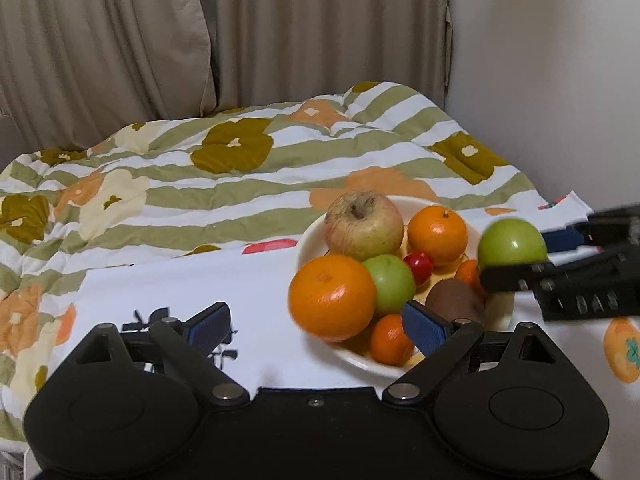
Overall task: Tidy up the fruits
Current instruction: 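Lower the orange and green apple into the duck bowl and open both tools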
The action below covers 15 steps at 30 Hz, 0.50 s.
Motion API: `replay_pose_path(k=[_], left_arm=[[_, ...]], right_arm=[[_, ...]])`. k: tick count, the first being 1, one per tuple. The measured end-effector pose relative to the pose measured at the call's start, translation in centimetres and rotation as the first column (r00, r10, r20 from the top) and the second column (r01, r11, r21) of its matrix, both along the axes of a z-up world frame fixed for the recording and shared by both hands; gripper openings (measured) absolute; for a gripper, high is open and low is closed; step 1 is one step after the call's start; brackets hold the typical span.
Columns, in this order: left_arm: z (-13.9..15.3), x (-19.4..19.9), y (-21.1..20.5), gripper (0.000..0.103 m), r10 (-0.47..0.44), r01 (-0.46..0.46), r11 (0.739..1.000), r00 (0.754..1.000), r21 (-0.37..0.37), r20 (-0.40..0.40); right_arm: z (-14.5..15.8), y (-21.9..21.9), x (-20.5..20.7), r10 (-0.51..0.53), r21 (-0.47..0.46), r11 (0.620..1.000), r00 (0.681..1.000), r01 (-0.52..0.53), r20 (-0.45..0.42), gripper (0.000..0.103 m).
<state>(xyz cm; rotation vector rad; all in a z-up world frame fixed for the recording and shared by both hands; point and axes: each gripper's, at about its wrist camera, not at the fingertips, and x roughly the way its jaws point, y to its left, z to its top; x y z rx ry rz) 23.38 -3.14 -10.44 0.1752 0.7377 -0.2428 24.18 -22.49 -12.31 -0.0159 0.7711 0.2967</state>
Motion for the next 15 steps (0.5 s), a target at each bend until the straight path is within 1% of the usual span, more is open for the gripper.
replay_pose_path(k=[3,8,13,15], left_arm=[[-0.1,-0.6,0.6,0.095,0.011,-0.011,1.0,1.0,0.013,-0.001],[-0.2,-1.4,1.9,0.095,0.042,-0.042,0.999,0.999,0.011,-0.013],[-0.2,-1.9,3.0,0.095,0.073,-0.073,0.997,0.997,0.004,-0.026],[-0.3,-2.1,3.3,0.095,0.079,-0.079,0.997,0.996,0.005,-0.027]], right_arm=[[0.0,0.8,0.7,0.027,-0.003,1.0,1.0,-0.027,0.005,0.072],[-0.4,2.4,1.6,0.066,-0.003,0.998,0.998,-0.066,0.002,0.072],[-1.0,3.3,2.3,0.078,-0.004,0.997,0.997,-0.078,-0.01,0.072],[-1.2,3.5,2.5,0.075,-0.004,0.997,0.997,-0.075,-0.015,0.074]])
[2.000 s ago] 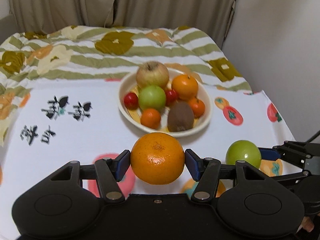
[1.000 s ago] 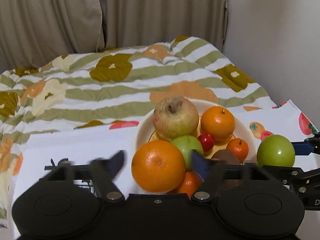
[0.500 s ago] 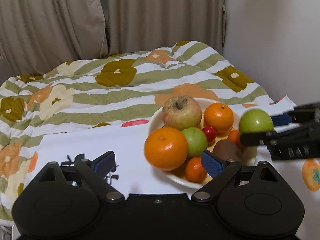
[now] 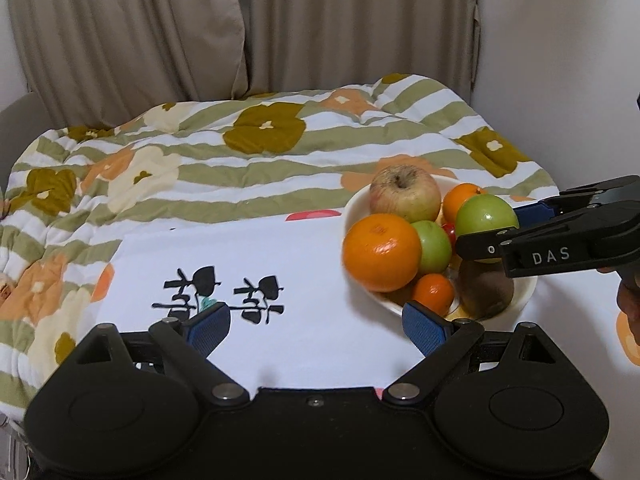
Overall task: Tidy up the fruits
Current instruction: 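Lower the orange and green apple into the duck bowl and open both tools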
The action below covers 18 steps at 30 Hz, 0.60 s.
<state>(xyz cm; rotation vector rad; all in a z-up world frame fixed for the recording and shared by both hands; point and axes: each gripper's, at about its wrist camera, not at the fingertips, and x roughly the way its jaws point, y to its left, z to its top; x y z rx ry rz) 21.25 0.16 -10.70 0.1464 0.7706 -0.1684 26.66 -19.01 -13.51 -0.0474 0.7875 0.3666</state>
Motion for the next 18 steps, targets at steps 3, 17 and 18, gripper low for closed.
replay_pose_path(k=[3,17,18], left_arm=[[-0.1,-0.4,0.0,0.095,0.006,-0.006,1.0,1.0,0.014,0.001],[1.9,-4.2,-1.4,0.095,0.04,-0.044,0.998,0.996,0.05,0.074],[2.4,-4.7,-1.5,0.095,0.051,-0.054,0.998,0.996,0.043,0.079]], right_arm=[[0.7,-0.1,-0.6,-0.011,0.023,1.0,0.999,0.01,0.049,0.102],[3.7,-2.1,-4.5,-0.039,0.046,0.998,0.992,0.034,0.121,0.103],[4.0,-2.2,-4.9,-0.035,0.045,0.999,0.992,0.03,0.124,0.103]])
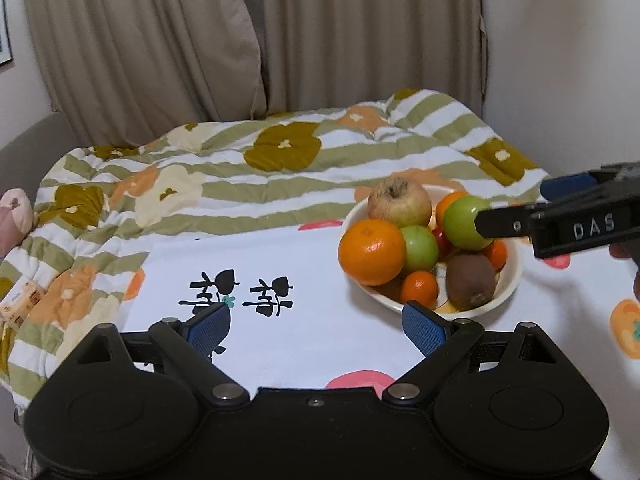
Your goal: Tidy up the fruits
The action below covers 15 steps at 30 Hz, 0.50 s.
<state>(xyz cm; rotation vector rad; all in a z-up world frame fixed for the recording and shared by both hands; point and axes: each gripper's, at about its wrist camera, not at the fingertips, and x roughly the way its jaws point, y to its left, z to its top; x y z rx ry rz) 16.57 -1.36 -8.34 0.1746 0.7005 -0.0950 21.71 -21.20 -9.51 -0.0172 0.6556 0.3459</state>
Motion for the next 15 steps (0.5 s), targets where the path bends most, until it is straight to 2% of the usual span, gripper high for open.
replay_pose_path(k=[9,15], left_arm=[[4.3,-4.7,-0.3,0.095,0.08,-0.076,0.994,0.995,-0.072,0.055],[7.5,-7.7,-0.1,0.098,0.055,-0.043,0.994,0.992,-0.102,0.117]], right_arm=[[4.3,-0.5,-5.3,-0.024,-0.026,0.999,0.999,0.025,0.039,0.103],[7.4,-0.4,-10.1,-0.096,-0.064,0.993,0.992,0.101,0.078,0.103]])
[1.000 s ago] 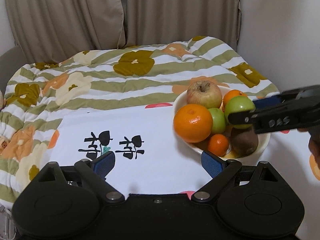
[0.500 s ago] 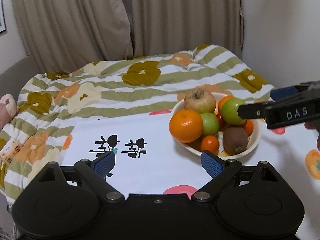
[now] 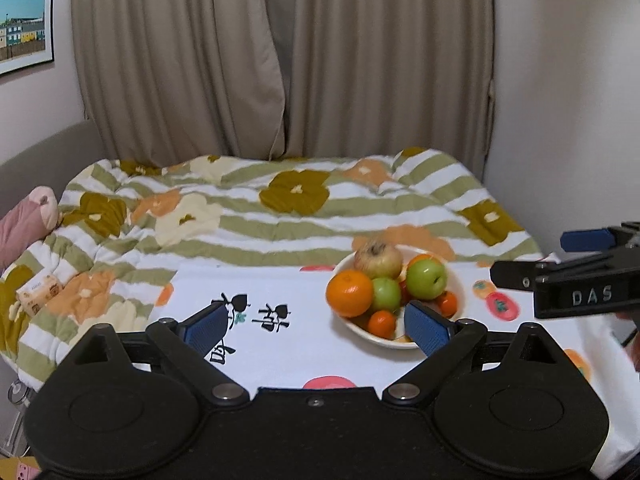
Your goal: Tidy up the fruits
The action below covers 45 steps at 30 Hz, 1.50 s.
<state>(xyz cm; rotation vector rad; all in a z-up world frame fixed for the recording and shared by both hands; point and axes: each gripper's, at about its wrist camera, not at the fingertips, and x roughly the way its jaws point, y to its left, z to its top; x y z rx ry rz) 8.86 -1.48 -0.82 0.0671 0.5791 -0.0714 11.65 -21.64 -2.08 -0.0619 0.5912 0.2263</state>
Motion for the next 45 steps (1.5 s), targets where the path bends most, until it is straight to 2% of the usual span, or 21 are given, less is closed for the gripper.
replay_pose_path(k=[5,10,18,26,45], left_arm=[[2.3,-1.9,1.1,0.103,-0.017,0.017,1.0,0.999,-0.002,0.038],[3.5,-3.0,2.4,0.103,-0.013,0.013,1.0,0.999,0.004,0.044],[2.7,-5.0,2.9,0.103,-0.032,0.032,0.999,0.999,0.019,0.014],[2.2,-5.8,3.3,0.103,-0.028,0.028,0.999,1.0,0.016,-0.002],[2.0,-6.7,3.5,0.103,-0.034,0.034,0.999,0.999,0.013,-0.012]], right_arm=[[1.9,-0.2,-3.5,-0.076,-0.02,0.997,0.997,0.077,0.005,0.103],[3.0,-0.2,-6.6,-0.184,-0.067,0.981,0.983,0.184,-0.002,0.103],[2.8,-0.1,-9.9,-0.279,-0.073,0.958,0.96,0.276,-0.03,0.103],[2.4,0.7,-11.6,-0.284,-0.059,0.958,0.957,0.28,-0.057,0.103],[2.0,1.1,-12.4,-0.3,-0.032,0.954,0.95,0.298,-0.087,0.103]])
